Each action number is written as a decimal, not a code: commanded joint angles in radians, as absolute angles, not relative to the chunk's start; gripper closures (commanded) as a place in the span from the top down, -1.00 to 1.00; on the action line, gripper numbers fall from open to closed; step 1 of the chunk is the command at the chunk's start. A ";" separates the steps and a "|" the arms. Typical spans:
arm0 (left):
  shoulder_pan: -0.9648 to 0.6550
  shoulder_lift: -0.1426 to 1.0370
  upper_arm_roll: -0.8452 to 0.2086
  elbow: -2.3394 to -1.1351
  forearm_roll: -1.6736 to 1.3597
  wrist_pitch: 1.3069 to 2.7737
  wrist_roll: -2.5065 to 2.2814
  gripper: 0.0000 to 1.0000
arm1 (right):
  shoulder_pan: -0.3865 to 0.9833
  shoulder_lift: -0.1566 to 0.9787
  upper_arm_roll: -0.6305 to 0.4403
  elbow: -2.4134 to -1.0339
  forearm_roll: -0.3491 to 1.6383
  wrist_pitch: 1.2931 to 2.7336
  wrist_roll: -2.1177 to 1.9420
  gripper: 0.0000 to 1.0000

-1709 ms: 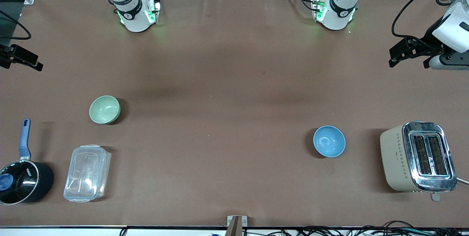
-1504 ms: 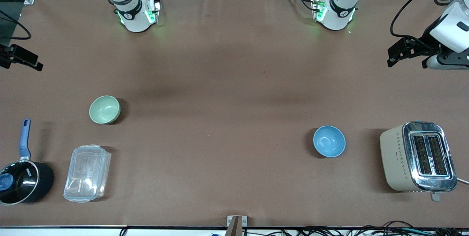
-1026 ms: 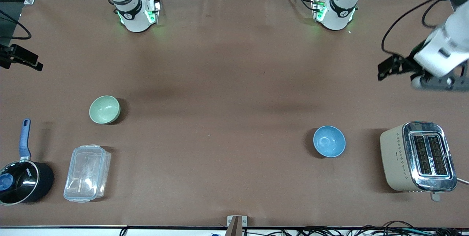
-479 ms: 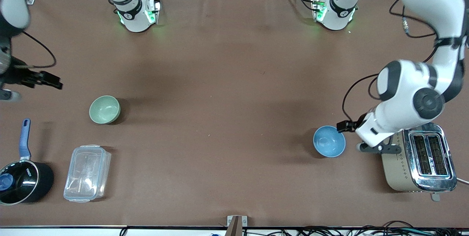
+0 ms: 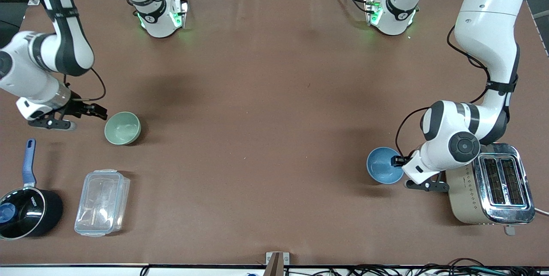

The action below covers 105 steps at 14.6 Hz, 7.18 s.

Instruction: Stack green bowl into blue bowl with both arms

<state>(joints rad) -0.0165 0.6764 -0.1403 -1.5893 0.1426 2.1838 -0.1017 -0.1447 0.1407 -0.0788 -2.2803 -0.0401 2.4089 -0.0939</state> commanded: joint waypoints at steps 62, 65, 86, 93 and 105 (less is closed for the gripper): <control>-0.070 0.023 -0.051 -1.462 0.025 1.482 -0.046 1.00 | 0.727 0.564 -0.060 -1.704 0.219 2.240 0.948 -0.82; -0.078 -0.012 -0.048 -1.489 0.026 1.471 -0.052 1.00 | 0.727 0.571 -0.060 -1.698 0.219 2.241 0.945 -0.46; -0.069 -0.031 -0.094 -1.529 0.009 1.451 -0.051 1.00 | 0.270 -0.026 -0.178 -1.663 -0.058 1.602 0.318 1.00; -0.071 -0.014 -0.094 -1.502 0.012 1.457 -0.048 1.00 | 0.104 -0.164 -0.183 -1.758 -0.052 1.534 0.030 1.00; -0.075 0.015 -0.094 -1.476 0.012 1.456 -0.046 1.00 | -0.152 -0.035 0.057 -1.514 -0.017 1.468 0.006 1.00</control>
<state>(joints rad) -0.0785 0.0052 -0.0918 -1.4990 0.0336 1.4525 -0.0580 -0.0676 -0.0590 -0.0395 -1.5492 -0.0366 1.4787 -0.0013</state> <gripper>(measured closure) 0.000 0.000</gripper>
